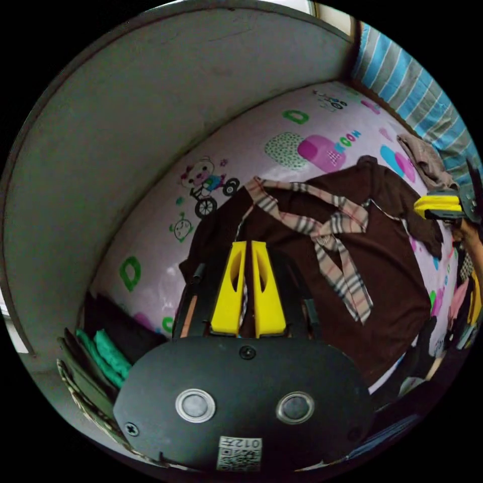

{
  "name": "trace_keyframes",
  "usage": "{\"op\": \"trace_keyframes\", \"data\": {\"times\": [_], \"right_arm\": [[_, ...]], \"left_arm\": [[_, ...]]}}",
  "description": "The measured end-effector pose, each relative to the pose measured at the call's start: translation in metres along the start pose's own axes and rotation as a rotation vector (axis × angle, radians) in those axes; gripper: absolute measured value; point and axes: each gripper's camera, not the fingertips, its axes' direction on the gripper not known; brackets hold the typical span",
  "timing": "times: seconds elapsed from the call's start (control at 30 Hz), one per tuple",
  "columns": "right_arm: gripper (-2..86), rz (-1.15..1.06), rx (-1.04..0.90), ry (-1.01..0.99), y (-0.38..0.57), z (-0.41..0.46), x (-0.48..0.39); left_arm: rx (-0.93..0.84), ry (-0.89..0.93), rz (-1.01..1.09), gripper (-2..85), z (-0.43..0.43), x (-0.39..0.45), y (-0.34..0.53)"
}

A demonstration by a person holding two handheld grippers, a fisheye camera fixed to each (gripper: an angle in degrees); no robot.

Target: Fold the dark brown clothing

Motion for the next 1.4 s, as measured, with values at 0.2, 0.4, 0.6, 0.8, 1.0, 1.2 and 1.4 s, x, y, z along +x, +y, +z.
{"op": "trace_keyframes", "data": {"times": [0.2, 0.4, 0.6, 0.8, 1.0, 1.2, 1.4], "right_arm": [[6.1, -0.002, 0.020, 0.023, -0.050, 0.019, -0.006], [7.9, -0.261, -0.007, 0.071, -0.099, 0.026, -0.036], [7.9, -0.317, -0.160, 0.090, -0.121, 0.066, -0.046], [0.3, -0.360, -0.145, 0.190, -0.129, 0.065, -0.064], [-0.9, -0.249, -0.019, 0.185, -0.148, 0.033, -0.051], [-0.8, -0.051, -0.005, 0.123, -0.202, 0.026, -0.012], [2.5, 0.186, -0.020, 0.047, -0.210, 0.049, 0.014]], "left_arm": [[-0.059, 0.022, -0.054, 1.2, 0.027, -0.003, -0.034], [-0.090, 0.038, -0.027, 2.2, 0.036, 0.001, -0.055], [-0.151, 0.009, 0.020, 2.3, 0.046, 0.008, -0.058], [-0.085, -0.074, 0.023, 0.3, 0.036, 0.018, -0.046], [0.027, -0.077, -0.101, -0.2, 0.016, -0.011, -0.028], [0.046, 0.140, -0.275, -0.2, 0.011, -0.060, -0.022], [-0.005, 0.087, -0.394, 0.0, 0.020, -0.086, -0.006]]}}
